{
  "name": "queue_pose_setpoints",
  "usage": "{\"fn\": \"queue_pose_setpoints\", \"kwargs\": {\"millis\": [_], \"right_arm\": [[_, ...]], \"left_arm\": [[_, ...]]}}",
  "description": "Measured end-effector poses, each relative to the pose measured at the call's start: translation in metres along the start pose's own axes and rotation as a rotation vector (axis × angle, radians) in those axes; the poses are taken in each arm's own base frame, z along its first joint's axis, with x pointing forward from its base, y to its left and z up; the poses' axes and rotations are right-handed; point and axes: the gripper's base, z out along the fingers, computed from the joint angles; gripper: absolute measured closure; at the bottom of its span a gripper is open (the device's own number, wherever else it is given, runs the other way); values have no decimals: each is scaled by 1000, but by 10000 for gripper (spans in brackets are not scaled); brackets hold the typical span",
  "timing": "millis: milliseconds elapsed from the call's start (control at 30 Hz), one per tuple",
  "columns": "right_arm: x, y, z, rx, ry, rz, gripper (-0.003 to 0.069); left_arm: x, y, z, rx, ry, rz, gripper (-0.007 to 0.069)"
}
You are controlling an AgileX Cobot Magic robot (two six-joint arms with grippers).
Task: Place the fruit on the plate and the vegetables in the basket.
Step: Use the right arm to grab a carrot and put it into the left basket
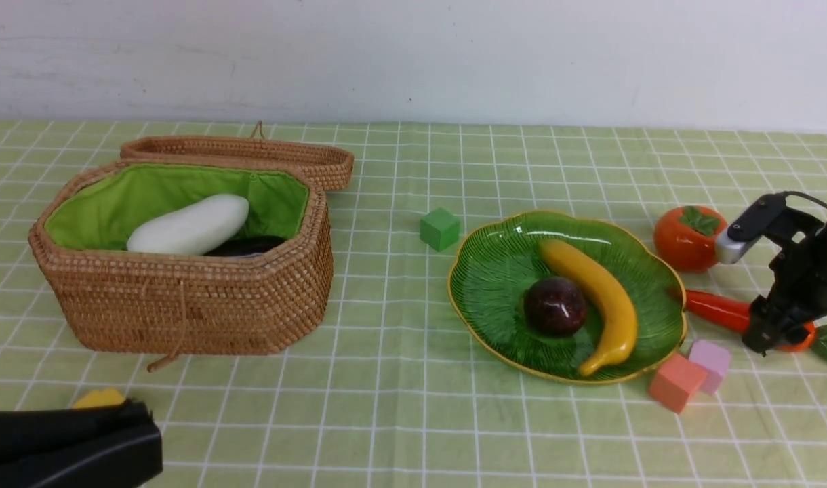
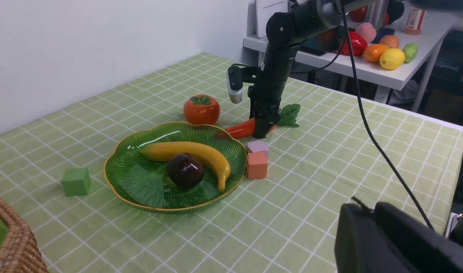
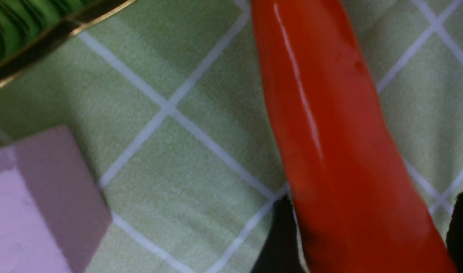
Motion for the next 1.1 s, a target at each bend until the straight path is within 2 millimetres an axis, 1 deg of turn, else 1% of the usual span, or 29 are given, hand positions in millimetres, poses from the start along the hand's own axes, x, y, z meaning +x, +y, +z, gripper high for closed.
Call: {"fn": "queue_pose_setpoints", "kwargs": {"millis": [33, 133, 167, 300, 400, 433, 467, 533, 567, 600, 733, 833, 867, 900, 933, 967, 1000, 1033, 1067, 1100], "right_arm": [[0, 0, 0, -4, -2, 4, 159], [0, 2, 1, -26, -6, 31, 267], [0, 2, 0, -28, -11, 47, 277], [-1, 3, -3, -40, -17, 108, 275], [0, 6, -20, -49, -3, 135, 275], [-1, 6, -22, -48, -4, 134, 275], [-1, 7, -36, -35, -9, 135, 275], [-2, 9, -57, -22, -23, 141, 275], [-2, 9, -59, -21, -24, 142, 275], [-2, 12, -73, -20, -29, 153, 275], [-5, 24, -114, -19, -81, 238, 275], [-17, 43, -139, -54, -144, 317, 275], [-22, 50, -143, -71, -157, 329, 275], [-31, 63, -151, -105, -182, 367, 275], [-37, 73, -155, -129, -193, 380, 275], [-48, 89, -160, -162, -206, 387, 275], [-50, 91, -160, -166, -206, 379, 275], [-65, 116, -165, -207, -223, 364, 275], [-71, 126, -166, -222, -231, 358, 275], [-85, 150, -170, -252, -247, 312, 275]], "left_arm": [[0, 0, 0, 1, 1, 0, 585], [1, -1, 0, 13, 11, 0, 585], [1, -2, 0, 17, 15, 0, 585], [2, -3, 0, 28, 27, 2, 585], [3, -3, 0, 29, 33, 5, 585], [3, -3, 0, 29, 33, 5, 585], [3, -3, 0, 32, 35, 5, 585], [4, -3, 0, 35, 40, 5, 585], [4, -3, 0, 36, 41, 6, 585], [4, -4, 0, 40, 45, 6, 585], [4, -4, 0, 43, 49, 7, 585], [4, -3, 0, 35, 43, 7, 585], [4, -3, 0, 30, 42, 7, 585], [4, -2, 0, 19, 40, 0, 585], [3, -1, 0, 7, 38, -14, 585], [3, 2, 0, -18, 36, -25, 585], [3, 2, 0, -23, 36, -28, 585], [3, 6, 0, -70, 35, -53, 587], [4, 8, 0, -88, 36, -72, 589], [4, 12, -1, -131, 40, -85, 593]]}}
